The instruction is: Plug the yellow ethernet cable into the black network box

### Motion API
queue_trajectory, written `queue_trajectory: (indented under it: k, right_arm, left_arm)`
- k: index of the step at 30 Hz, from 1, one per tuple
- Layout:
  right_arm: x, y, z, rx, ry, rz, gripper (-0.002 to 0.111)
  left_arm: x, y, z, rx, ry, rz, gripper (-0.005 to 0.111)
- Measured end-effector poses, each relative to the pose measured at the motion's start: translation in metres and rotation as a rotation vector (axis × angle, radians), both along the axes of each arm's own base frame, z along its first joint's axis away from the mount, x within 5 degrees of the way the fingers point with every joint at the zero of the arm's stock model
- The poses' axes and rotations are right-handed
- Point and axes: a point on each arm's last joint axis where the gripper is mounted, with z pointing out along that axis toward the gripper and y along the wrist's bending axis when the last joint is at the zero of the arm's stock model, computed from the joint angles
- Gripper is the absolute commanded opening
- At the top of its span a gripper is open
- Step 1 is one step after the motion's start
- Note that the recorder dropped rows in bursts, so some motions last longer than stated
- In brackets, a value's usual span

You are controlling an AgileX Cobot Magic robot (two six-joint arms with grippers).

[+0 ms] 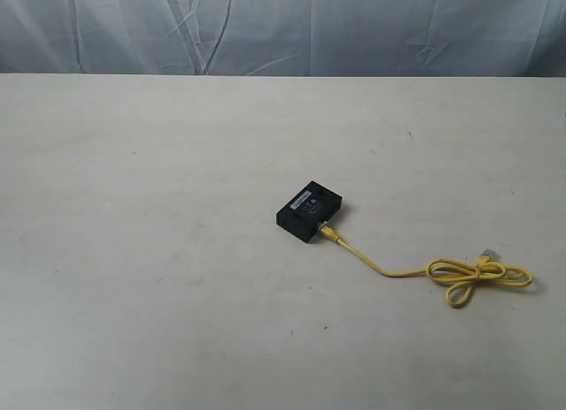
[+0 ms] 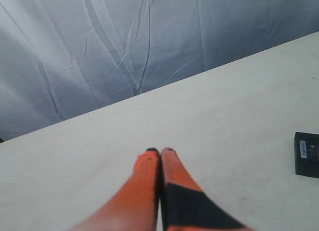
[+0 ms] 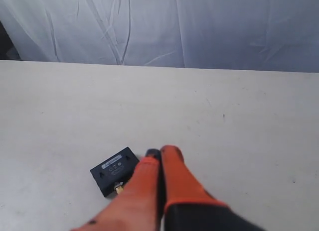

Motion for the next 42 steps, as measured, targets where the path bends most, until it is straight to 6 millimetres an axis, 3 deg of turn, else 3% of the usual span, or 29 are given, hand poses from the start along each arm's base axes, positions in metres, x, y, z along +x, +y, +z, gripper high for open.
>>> queue_trajectory:
  k: [6,16,21,33,37,42]
  right_arm:
    - [-0.009,-0.002,0.001,0.011,-0.040,-0.006,-0.001]
    - [-0.060,-0.013,-0.009,0.050,-0.237,-0.015,-0.001]
    - [-0.077,-0.017,-0.011,0.056,-0.312,-0.013,-0.001]
    - [-0.078,-0.027,-0.016,0.001,-0.322,-0.115,-0.001]
    - [-0.077,-0.028,-0.035,-0.015,-0.305,-0.121,-0.001]
    - [-0.071,-0.027,-0.080,-0.043,-0.215,-0.120,-0.001]
  left_arm:
    - [0.000,0.000,0.000,0.002,-0.001,0.000,0.000]
    - [0.000,0.000,0.000,0.006,-0.001,0.001,0.000]
    - [0.000,0.000,0.000,0.006,-0.001,0.001,0.000]
    - [0.000,0.000,0.000,0.008,-0.002,0.001,0.000]
    - [0.000,0.000,0.000,0.008,-0.002,0.001,0.000]
    - [0.000,0.000,0.000,0.008,-0.002,0.001,0.000]
